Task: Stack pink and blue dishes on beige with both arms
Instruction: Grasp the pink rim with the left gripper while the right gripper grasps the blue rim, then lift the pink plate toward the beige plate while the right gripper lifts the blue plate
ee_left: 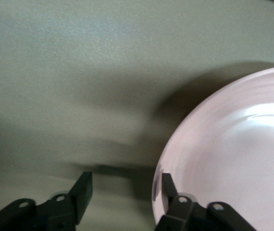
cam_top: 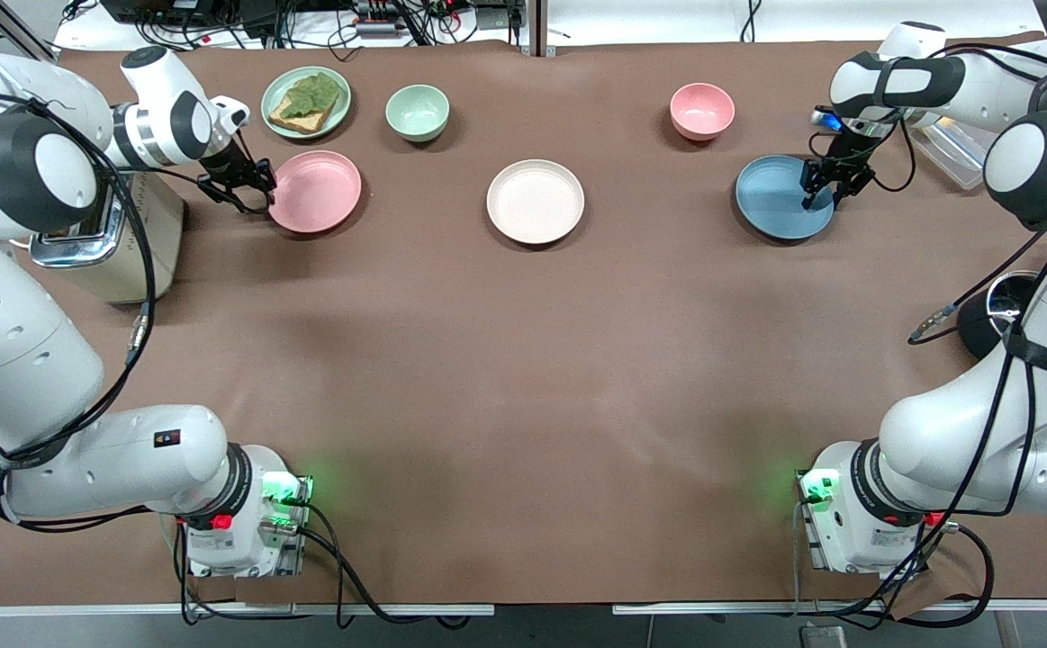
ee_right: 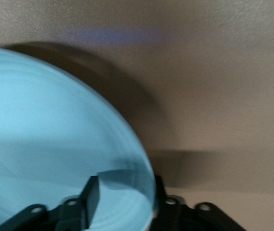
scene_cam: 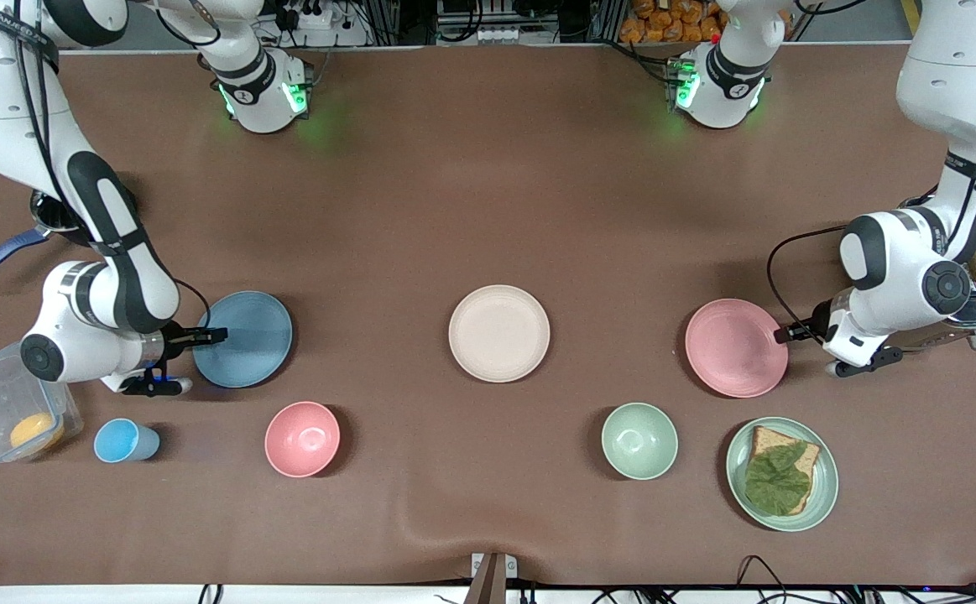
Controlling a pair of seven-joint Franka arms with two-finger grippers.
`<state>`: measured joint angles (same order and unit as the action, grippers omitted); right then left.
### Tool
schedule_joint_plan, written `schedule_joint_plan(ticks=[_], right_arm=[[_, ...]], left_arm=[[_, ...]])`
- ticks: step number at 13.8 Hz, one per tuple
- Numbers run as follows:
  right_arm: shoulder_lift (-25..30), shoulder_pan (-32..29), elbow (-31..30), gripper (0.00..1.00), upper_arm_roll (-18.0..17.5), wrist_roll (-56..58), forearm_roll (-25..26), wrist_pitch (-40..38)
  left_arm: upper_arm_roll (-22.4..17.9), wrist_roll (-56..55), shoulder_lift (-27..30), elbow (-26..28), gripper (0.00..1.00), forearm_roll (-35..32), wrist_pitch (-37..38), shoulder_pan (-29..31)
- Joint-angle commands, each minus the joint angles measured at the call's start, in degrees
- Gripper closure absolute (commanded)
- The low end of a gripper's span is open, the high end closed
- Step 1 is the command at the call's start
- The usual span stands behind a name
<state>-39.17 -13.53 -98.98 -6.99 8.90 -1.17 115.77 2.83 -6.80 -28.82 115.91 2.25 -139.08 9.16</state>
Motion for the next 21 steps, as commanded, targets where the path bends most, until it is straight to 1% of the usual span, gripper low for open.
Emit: schedule_joint_plan(ticks=[1,2,3,4,5,6,7,9,11,13,15,16,18,19,20,21], right_arm=[[0.59,-2.90,-0.77,1.00,-1.09,6.90,-1.29,0.60],[0.59,-2.73,-0.77,1.00,-1.09,7.36,-1.90,0.51],[0.67,-2.56,-0.77,1.00,-1.09,7.36,-2.17,0.51],[0.67,-2.47,-0.77,1.00,-1.18,7.45,-2.26,0.51],[0.76,-2.47,-0.77,1.00,-1.18,7.45,-2.26,0.51],[0.85,-2.47,-0.77,1.00,-1.18,7.71,-2.26,0.51],[0.94,-2.38,-0.68,1.00,-1.18,7.72,-2.26,0.34],[1.81,-2.12,-0.33,1.00,-1.44,7.72,-2.26,-0.28],[3.13,-2.12,1.15,1.00,-1.88,8.07,-2.17,-2.81],[3.05,-2.03,5.18,1.00,-1.88,8.07,-2.26,-7.99],[3.05,-1.94,7.74,1.00,-1.97,7.98,-2.44,-11.25],[3.13,-1.85,8.97,1.00,-2.32,7.81,-2.52,-12.92],[3.13,-1.85,12.22,1.00,-3.46,7.10,-2.61,-17.40],[3.13,-1.85,13.02,1.00,-3.47,7.01,-2.79,-18.72],[3.31,-2.29,13.20,1.00,-3.47,7.01,-4.53,-19.17],[3.40,-2.81,13.29,1.00,-3.38,7.10,-5.94,-20.40]], left_arm=[[0.68,-0.49,-0.89,-1.30,0.41,2.23,0.13,-0.10],[0.77,-0.49,-0.89,-1.30,0.47,2.24,0.04,-0.10],[0.77,-0.49,-0.97,-1.39,0.57,2.50,0.04,-0.19],[0.77,-0.49,-0.98,-1.39,0.70,2.50,0.04,-0.19],[0.86,-0.49,-0.98,-1.39,0.81,2.50,0.13,-0.19],[0.86,-0.49,-0.89,-1.39,0.95,2.50,0.13,-0.19],[0.86,-0.49,-0.89,-1.30,1.00,2.50,0.13,-0.19],[1.82,-0.84,-0.80,-1.22,1.00,2.59,0.21,0.07],[3.48,-0.93,1.73,-0.43,1.00,2.50,1.09,0.07],[5.15,-0.76,5.68,-0.16,1.00,2.50,6.68,0.25],[8.67,-2.50,9.99,-0.42,1.00,2.59,12.23,0.25],[10.51,-4.87,11.40,-0.86,1.00,2.50,13.82,0.25],[15.51,-10.05,12.38,-1.13,1.00,2.50,14.45,0.25],[18.41,-12.86,12.30,-1.30,1.00,2.41,14.45,0.16],[21.57,-14.89,11.95,-1.48,1.00,2.33,14.45,0.07],[23.86,-17.52,11.51,-1.74,1.00,2.15,14.37,-0.36]])
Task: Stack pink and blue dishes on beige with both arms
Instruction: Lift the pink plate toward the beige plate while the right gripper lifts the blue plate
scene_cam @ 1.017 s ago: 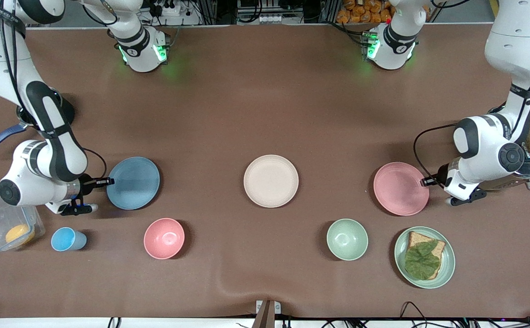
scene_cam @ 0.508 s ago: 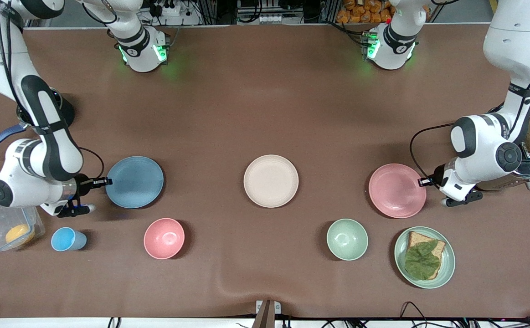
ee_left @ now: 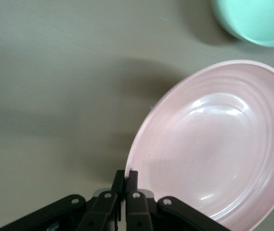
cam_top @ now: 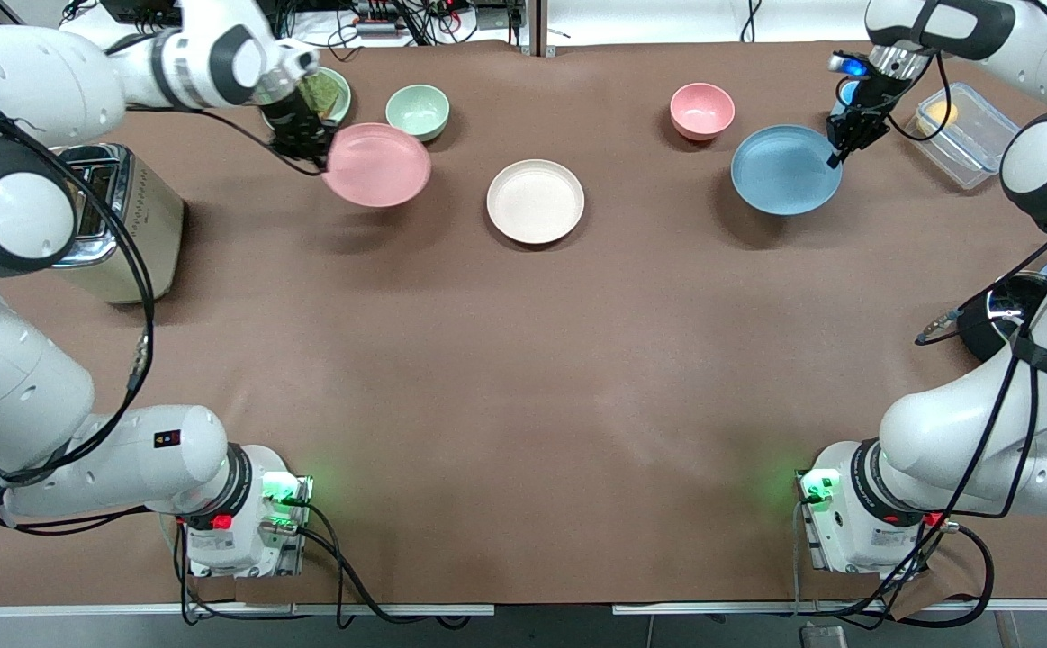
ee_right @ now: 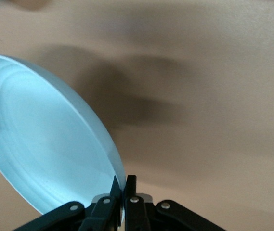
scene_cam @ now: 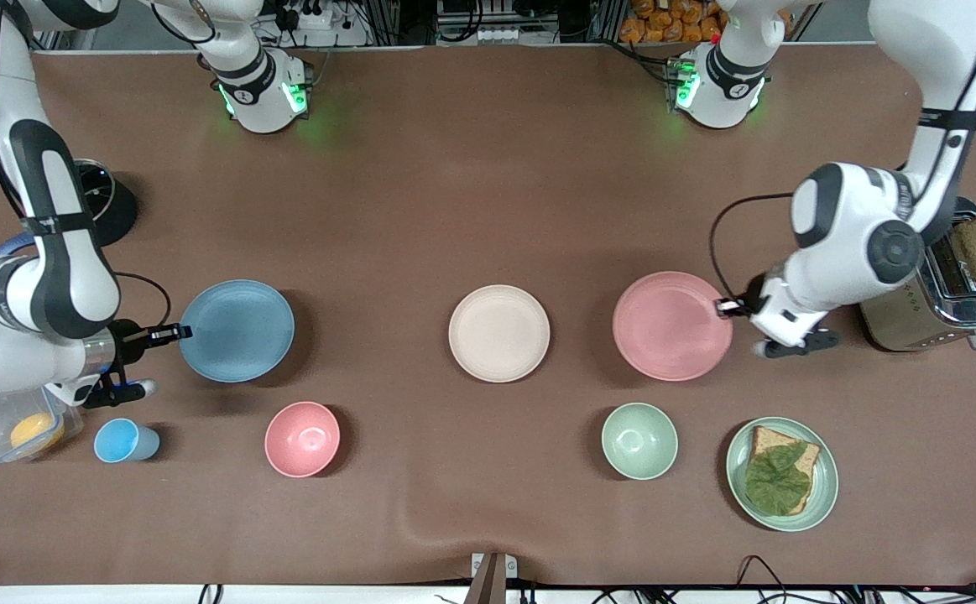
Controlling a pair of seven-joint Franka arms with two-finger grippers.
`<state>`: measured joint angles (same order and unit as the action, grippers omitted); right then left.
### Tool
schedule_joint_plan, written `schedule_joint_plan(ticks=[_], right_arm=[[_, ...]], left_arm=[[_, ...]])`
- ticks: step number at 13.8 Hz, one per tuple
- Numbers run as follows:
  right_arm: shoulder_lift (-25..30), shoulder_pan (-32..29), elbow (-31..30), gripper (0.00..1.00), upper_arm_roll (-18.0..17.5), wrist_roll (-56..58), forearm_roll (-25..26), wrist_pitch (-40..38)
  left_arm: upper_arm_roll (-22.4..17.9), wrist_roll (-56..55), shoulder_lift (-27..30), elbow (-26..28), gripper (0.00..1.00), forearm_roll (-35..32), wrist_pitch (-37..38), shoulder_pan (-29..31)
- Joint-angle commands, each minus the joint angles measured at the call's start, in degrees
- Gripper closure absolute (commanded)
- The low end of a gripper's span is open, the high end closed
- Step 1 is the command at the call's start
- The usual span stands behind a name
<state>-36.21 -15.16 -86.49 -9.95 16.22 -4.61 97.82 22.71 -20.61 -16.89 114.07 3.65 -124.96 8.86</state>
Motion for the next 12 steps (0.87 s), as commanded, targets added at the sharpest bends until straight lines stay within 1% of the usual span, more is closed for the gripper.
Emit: schedule_joint_plan(ticks=[1,3,5,7,8,10,12], right_arm=[[0.87,-1.80,1.32,1.00,-0.33,-0.31,-3.38,-4.98],[1.84,-2.67,2.20,1.00,-0.33,-0.31,-4.35,-9.12],[3.42,-4.26,2.38,1.00,-0.42,0.13,-4.62,-12.81],[4.56,-4.35,4.57,1.00,-0.51,0.22,-5.05,-17.64],[4.91,-4.09,5.97,1.00,-0.51,0.13,-6.10,-20.62],[5.01,-3.82,7.30,1.00,-0.51,-0.31,-7.77,-22.76],[4.75,-3.04,7.30,1.00,-0.42,-0.22,-8.66,-22.07]], left_arm=[[5.49,-6.43,-0.68,-0.86,1.00,0.66,0.24,-1.29],[6.03,-11.61,-1.82,-3.49,1.00,0.57,0.24,-6.89],[5.94,-17.16,-5.50,-7.00,1.00,0.30,-0.02,-11.47],[5.77,-20.24,-9.98,-10.35,1.00,0.13,-0.90,-14.72],[5.33,-22.00,-11.39,-10.62,1.00,-0.66,-2.21,-17.09],[4.89,-26.04,-14.38,-10.80,1.00,-4.69,-5.63,-18.35],[4.88,-27.02,-17.46,-12.20,1.00,-5.85,-8.45,-19.04]])
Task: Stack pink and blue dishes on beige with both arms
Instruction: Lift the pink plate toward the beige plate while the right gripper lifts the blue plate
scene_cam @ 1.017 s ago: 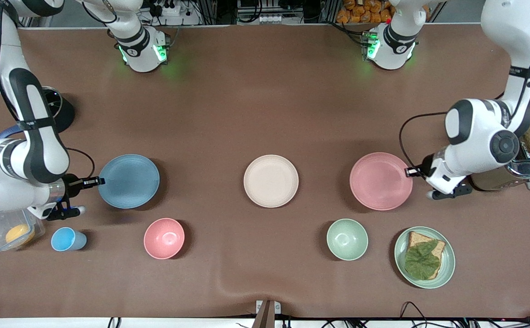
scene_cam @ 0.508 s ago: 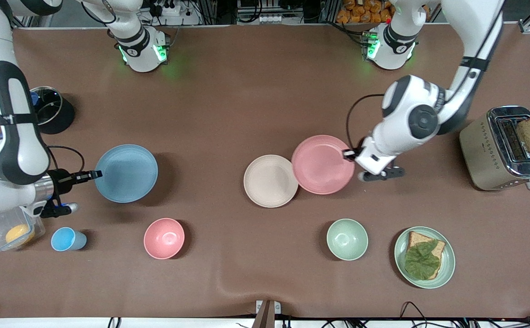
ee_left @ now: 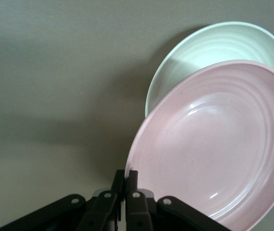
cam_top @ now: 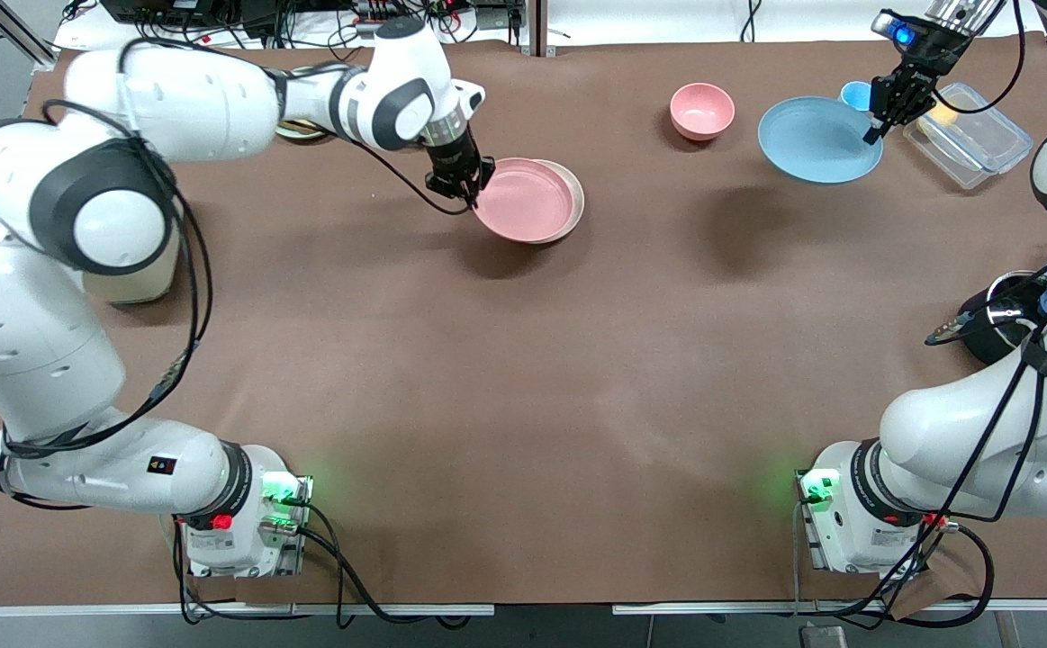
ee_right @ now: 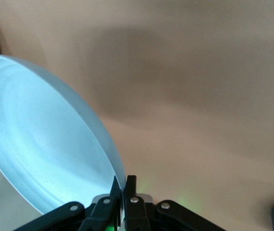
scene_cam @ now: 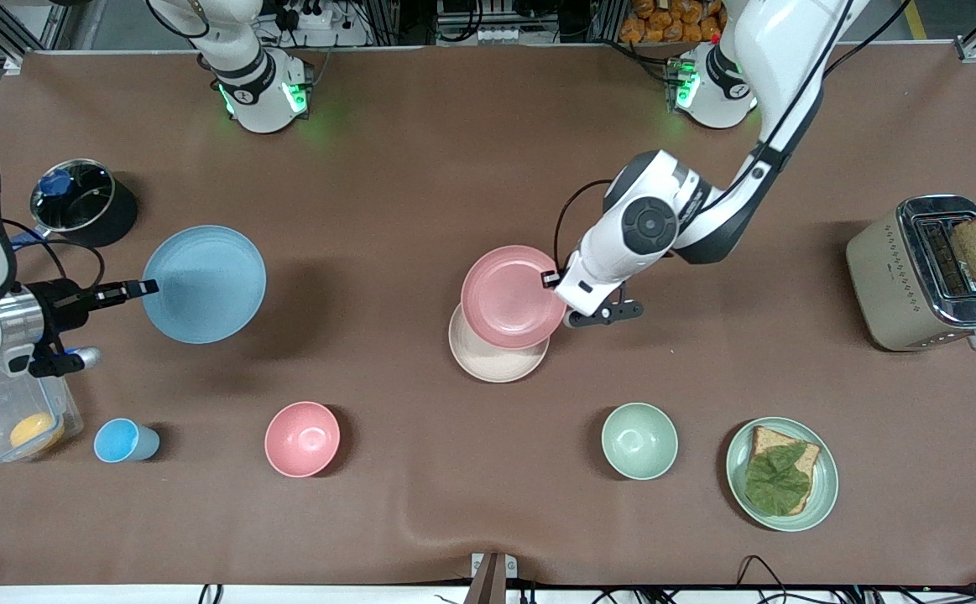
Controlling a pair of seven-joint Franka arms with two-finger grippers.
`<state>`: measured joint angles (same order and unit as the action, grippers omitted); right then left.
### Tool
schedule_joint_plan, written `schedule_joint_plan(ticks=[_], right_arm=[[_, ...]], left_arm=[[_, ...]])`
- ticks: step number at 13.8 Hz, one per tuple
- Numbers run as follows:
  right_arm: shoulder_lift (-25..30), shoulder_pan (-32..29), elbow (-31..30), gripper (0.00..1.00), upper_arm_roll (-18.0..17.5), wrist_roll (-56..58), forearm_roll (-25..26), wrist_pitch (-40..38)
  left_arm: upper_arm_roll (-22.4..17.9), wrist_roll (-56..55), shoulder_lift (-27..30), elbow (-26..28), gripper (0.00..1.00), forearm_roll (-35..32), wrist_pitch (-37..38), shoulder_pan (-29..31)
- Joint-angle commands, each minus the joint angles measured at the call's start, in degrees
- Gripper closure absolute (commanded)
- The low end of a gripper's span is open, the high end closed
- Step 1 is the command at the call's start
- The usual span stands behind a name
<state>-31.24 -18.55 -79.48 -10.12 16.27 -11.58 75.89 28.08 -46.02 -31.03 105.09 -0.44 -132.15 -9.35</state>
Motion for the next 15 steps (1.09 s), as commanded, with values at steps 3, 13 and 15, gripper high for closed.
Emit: schedule_joint_plan(ticks=[3,13,15], right_arm=[[-0.58,0.71,-0.06,1.00,-0.17,-0.19,-1.52,0.83],[-1.37,5.19,0.20,1.00,-0.25,0.33,-1.86,4.96],[-1.28,6.42,0.20,1.00,-0.25,0.51,-3.27,5.93]], left_arm=[[-0.66,-1.61,-7.02,-6.29,1.00,-2.55,-1.97,-1.46],[-3.11,-2.84,-10.37,-8.59,0.32,-2.46,-4.52,-3.56],[-3.21,-2.76,-10.28,-8.59,0.00,-2.98,-4.96,-4.18]])
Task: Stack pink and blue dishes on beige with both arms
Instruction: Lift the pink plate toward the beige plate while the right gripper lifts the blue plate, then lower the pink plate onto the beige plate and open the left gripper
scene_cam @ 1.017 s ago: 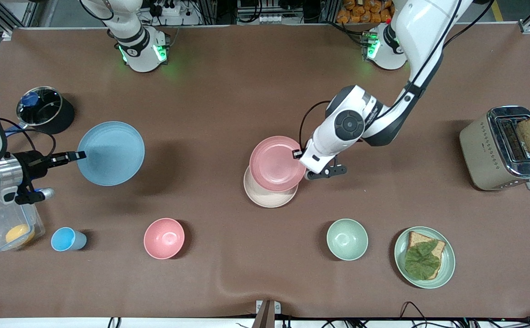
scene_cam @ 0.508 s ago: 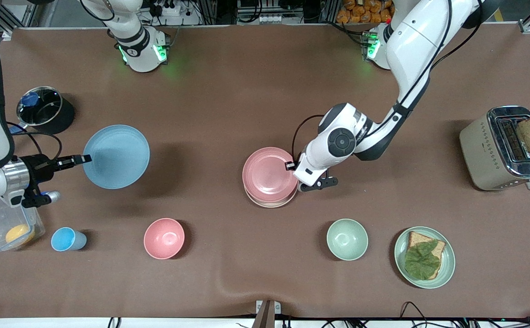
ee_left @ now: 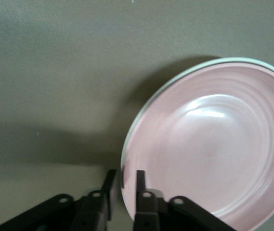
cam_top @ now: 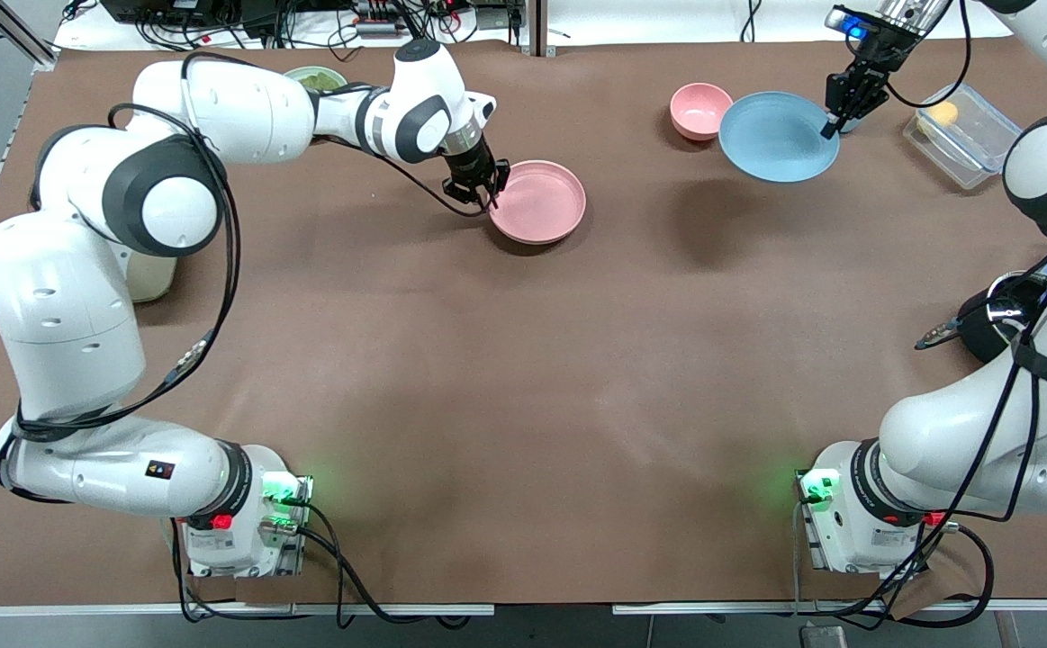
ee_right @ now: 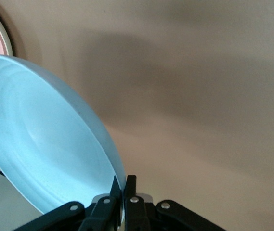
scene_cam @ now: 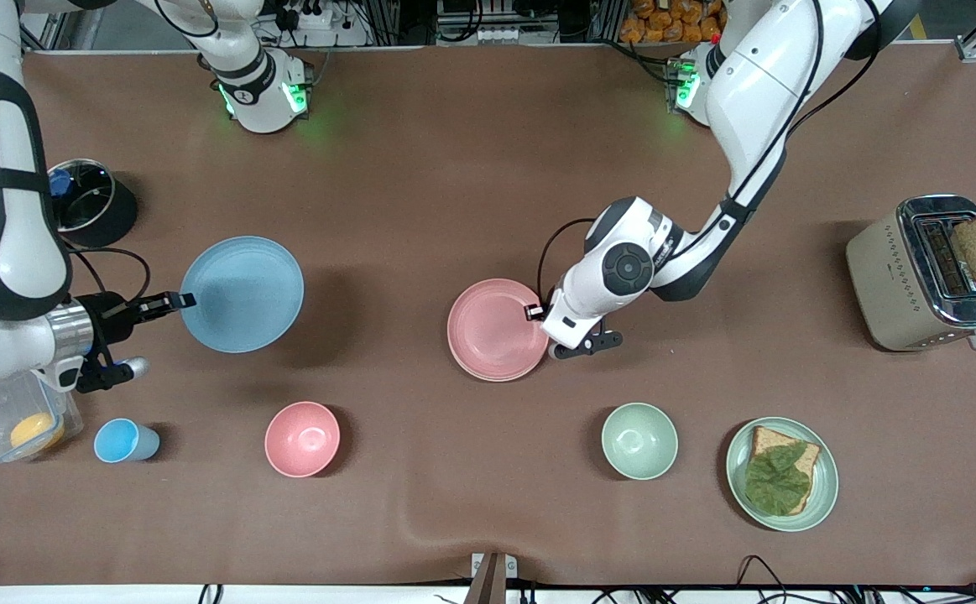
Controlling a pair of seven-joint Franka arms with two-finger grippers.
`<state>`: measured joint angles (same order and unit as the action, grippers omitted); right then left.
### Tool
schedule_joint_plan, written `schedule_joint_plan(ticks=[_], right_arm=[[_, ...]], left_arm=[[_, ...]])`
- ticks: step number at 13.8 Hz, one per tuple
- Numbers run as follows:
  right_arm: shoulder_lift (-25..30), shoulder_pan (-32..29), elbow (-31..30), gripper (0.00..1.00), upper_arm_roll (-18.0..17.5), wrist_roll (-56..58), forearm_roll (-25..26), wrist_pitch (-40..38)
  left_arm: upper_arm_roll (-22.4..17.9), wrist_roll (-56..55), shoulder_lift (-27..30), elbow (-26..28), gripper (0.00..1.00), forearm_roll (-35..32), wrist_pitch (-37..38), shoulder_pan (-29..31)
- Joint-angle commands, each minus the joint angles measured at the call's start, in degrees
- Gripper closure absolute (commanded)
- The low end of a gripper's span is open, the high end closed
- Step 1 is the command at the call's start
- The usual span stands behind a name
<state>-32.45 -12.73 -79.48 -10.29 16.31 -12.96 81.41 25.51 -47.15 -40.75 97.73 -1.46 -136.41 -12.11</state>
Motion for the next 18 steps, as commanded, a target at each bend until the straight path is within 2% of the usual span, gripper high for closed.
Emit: schedule_joint_plan(ticks=[1,3,8,10,12,15,16,18], right_arm=[[-0.07,1.21,0.20,1.00,-0.08,0.39,-1.90,0.42],[-0.16,2.09,0.20,1.00,0.00,0.48,-1.81,0.59],[-0.42,5.34,0.02,1.00,0.00,-0.22,-1.90,2.43],[-0.42,9.98,-0.15,1.00,0.09,-1.97,-1.72,4.10],[-0.86,13.86,-0.24,1.00,0.09,-8.46,-1.72,6.47],[-1.74,19.14,-0.24,1.00,0.09,-15.49,-1.63,9.55],[-1.65,20.28,-0.24,1.00,0.09,-16.82,-1.81,9.73],[-2.09,22.74,-0.24,1.00,0.09,-18.68,-1.90,10.34]], left_arm=[[-0.72,-1.63,-0.21,-1.31,0.00,-2.06,-0.70,-1.51],[-0.73,-1.55,3.02,-1.23,0.00,-3.11,0.00,-0.11],[-0.55,2.14,21.55,-1.23,0.00,-4.08,12.28,9.89],[-0.38,8.17,28.41,-1.31,0.00,-4.08,16.42,15.68],[-0.37,18.62,34.74,-1.40,0.00,-3.82,24.22,20.27],[-1.16,21.74,38.29,-3.93,0.00,-3.47,34.06,22.91],[-3.77,22.88,38.90,-5.95,0.00,-3.99,38.02,21.09],[-16.04,27.95,38.47,-9.73,0.00,-3.03,43.83,13.38]])
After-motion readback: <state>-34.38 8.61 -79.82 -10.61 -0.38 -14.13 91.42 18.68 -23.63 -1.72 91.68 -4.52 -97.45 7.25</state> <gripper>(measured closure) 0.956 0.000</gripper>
